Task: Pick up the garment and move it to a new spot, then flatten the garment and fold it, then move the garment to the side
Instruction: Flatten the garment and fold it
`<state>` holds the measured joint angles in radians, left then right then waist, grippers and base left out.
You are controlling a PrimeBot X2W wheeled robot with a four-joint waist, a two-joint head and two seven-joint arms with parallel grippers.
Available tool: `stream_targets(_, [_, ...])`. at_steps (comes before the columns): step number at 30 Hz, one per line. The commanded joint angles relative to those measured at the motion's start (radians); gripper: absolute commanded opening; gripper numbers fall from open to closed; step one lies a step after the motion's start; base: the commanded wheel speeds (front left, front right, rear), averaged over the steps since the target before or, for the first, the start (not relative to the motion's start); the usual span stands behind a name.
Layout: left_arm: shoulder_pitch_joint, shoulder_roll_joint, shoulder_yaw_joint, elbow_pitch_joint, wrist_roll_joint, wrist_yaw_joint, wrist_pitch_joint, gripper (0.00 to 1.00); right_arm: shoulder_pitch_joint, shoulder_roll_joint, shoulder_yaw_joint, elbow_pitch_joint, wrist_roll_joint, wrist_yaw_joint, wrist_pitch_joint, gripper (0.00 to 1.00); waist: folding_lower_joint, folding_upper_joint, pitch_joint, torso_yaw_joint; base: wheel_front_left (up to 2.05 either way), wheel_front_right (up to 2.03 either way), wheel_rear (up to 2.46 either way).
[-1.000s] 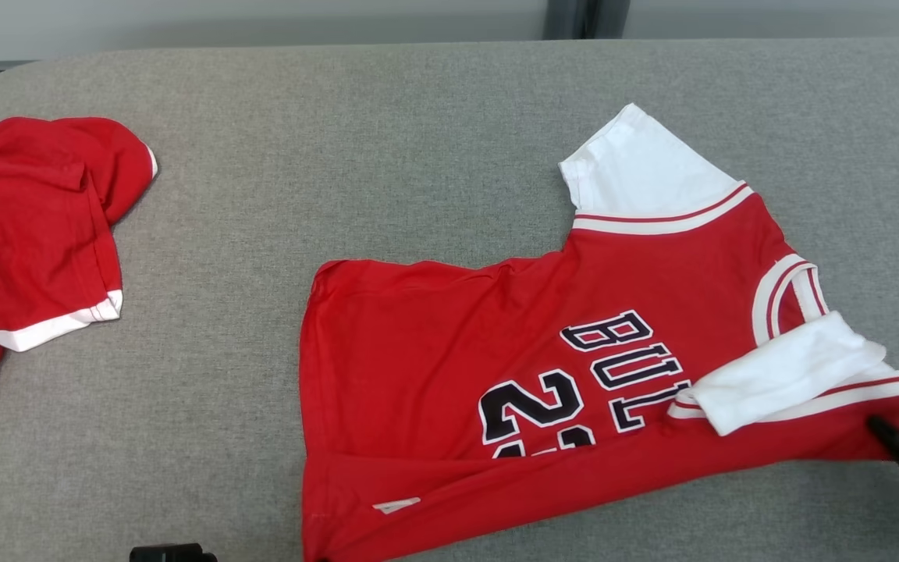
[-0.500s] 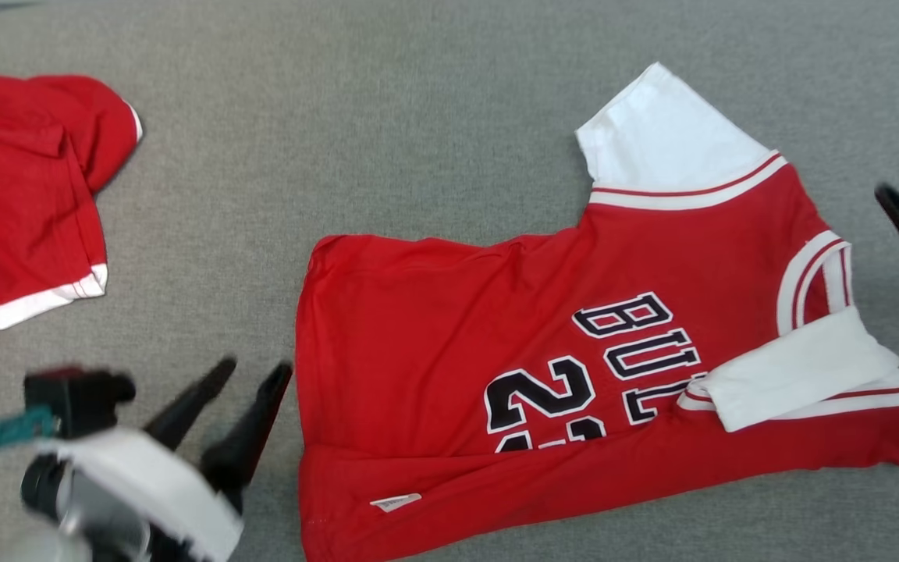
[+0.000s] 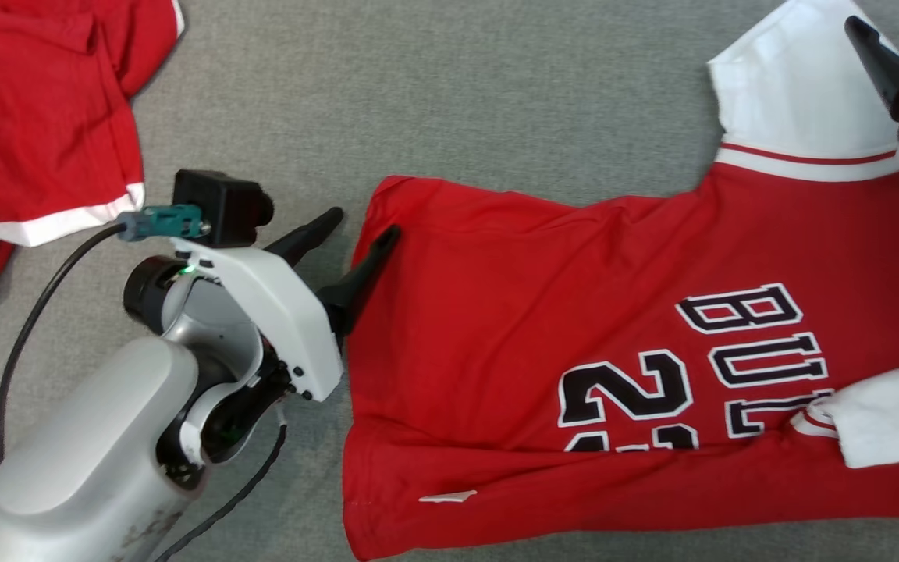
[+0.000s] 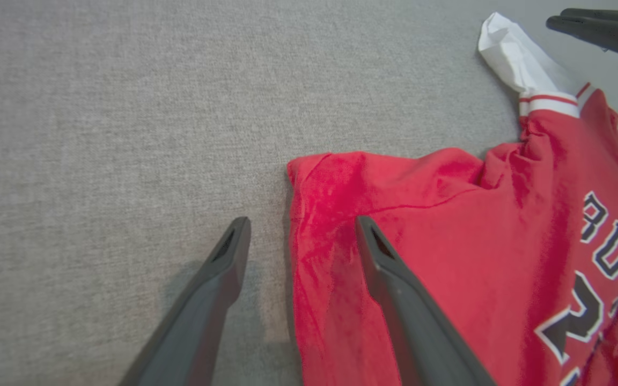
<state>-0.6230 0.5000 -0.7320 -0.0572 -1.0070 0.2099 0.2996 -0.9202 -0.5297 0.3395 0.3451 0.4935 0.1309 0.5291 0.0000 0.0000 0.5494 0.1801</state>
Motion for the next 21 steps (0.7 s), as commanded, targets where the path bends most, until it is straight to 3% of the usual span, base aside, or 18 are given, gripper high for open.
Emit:
stream_targets(1, [-0.027, -0.013, -0.008, 0.016, 0.008, -0.013, 0.003, 1.00, -0.014, 0.004, 0.018, 0.030, 0.004, 0.000, -0.013, 1.00, 0.0000, 0.0000, 0.024, 0.031, 0.00, 0.00, 0.00])
stream_targets(13, [-0.068, -0.089, -0.036, 0.100, -0.026, -0.078, 0.005, 1.00, -0.099, 0.009, 0.145, 0.190, 0.052, 0.000, -0.094, 1.00, 0.0000, 0.0000, 0.017, 0.039, 0.00, 0.00, 0.00])
stream_targets(14, [-0.069, -0.096, -0.033, 0.105, -0.031, -0.085, 0.002, 0.79, -0.103, 0.011, 0.154, 0.199, 0.056, 0.000, -0.102, 1.00, 0.0000, 0.0000, 0.016, 0.038, 0.00, 0.00, 0.00])
stream_targets(16, [-0.076, -0.109, -0.027, 0.123, -0.043, -0.093, -0.003, 0.10, -0.111, 0.018, 0.176, 0.213, 0.068, 0.000, -0.114, 1.00, 0.0000, 0.0000, 0.013, 0.037, 0.00, 0.00, 0.00])
stream_targets(17, [-0.082, -0.115, -0.026, 0.131, -0.047, -0.097, -0.005, 0.00, -0.113, 0.022, 0.190, 0.218, 0.075, 0.000, -0.122, 1.00, 0.0000, 0.0000, 0.012, 0.036, 0.00, 0.00, 0.00])
stream_targets(19, [-0.091, -0.127, -0.027, 0.146, -0.052, -0.111, -0.009, 0.00, -0.116, 0.027, 0.214, 0.227, 0.095, 0.000, -0.140, 0.00, 0.0000, 0.0000, 0.009, 0.036, 0.00, 0.00, 0.00])
stream_targets(21, [-0.093, -0.132, -0.023, 0.158, -0.059, -0.123, -0.012, 0.00, -0.120, 0.026, 0.231, 0.232, 0.129, 0.000, -0.167, 0.00, 0.0000, 0.0000, 0.004, 0.036, 0.00, 0.00, 0.00])
